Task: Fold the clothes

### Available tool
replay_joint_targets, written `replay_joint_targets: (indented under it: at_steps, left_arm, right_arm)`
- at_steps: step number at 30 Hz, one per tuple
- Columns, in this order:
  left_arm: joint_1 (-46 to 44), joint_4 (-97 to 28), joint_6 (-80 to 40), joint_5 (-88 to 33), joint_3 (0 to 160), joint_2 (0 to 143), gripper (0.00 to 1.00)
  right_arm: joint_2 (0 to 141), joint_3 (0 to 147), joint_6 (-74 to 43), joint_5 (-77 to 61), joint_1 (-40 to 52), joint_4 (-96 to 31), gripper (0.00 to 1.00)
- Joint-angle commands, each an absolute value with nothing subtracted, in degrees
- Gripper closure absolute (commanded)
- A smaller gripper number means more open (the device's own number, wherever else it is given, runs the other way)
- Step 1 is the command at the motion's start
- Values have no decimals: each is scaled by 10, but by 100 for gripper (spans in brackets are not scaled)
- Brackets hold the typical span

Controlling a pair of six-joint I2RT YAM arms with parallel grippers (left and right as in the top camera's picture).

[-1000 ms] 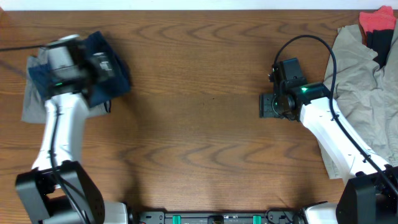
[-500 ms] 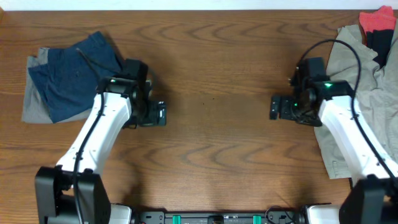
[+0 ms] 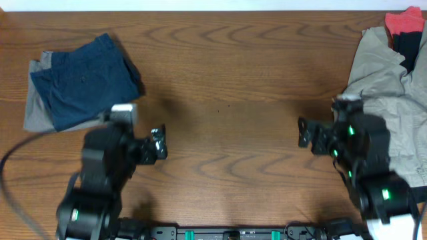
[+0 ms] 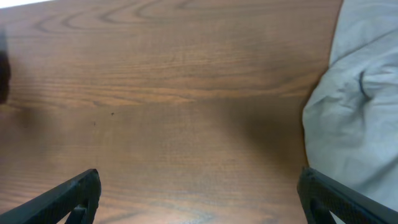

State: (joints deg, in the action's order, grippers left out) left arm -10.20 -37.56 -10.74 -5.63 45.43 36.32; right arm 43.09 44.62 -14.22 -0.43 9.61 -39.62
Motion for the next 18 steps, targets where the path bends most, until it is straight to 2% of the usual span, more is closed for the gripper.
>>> replay_joint_targets:
  at_steps: [1, 7, 18]
  left_arm:
    - [-103, -375, -115, -51, 439, 301, 2]
    - [-103, -376, -115, -52, 439, 234, 2]
    - [-103, -376, -115, -52, 439, 234, 2]
  right_arm:
    - [372, 417, -135, 6, 101, -409, 1]
    - [329, 415, -135, 6, 101, -489, 1]
    - [329, 415, -134, 6, 101, -585, 1]
